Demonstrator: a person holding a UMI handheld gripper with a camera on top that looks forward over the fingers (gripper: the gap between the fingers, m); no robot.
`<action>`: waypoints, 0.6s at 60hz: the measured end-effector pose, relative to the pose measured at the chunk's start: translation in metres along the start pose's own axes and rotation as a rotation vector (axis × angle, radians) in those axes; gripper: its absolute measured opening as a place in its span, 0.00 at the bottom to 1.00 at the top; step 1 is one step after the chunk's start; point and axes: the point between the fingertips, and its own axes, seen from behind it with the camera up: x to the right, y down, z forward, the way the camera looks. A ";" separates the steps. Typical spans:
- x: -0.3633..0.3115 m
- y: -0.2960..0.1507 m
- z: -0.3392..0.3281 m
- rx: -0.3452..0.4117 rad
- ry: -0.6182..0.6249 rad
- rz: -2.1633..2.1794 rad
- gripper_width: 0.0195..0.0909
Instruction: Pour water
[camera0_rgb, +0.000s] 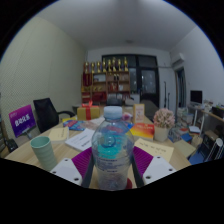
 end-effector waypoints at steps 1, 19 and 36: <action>0.001 0.003 -0.001 -0.026 0.005 0.005 0.65; -0.003 0.036 -0.072 -0.243 0.050 0.082 0.90; -0.049 -0.032 -0.214 -0.215 0.214 0.111 0.90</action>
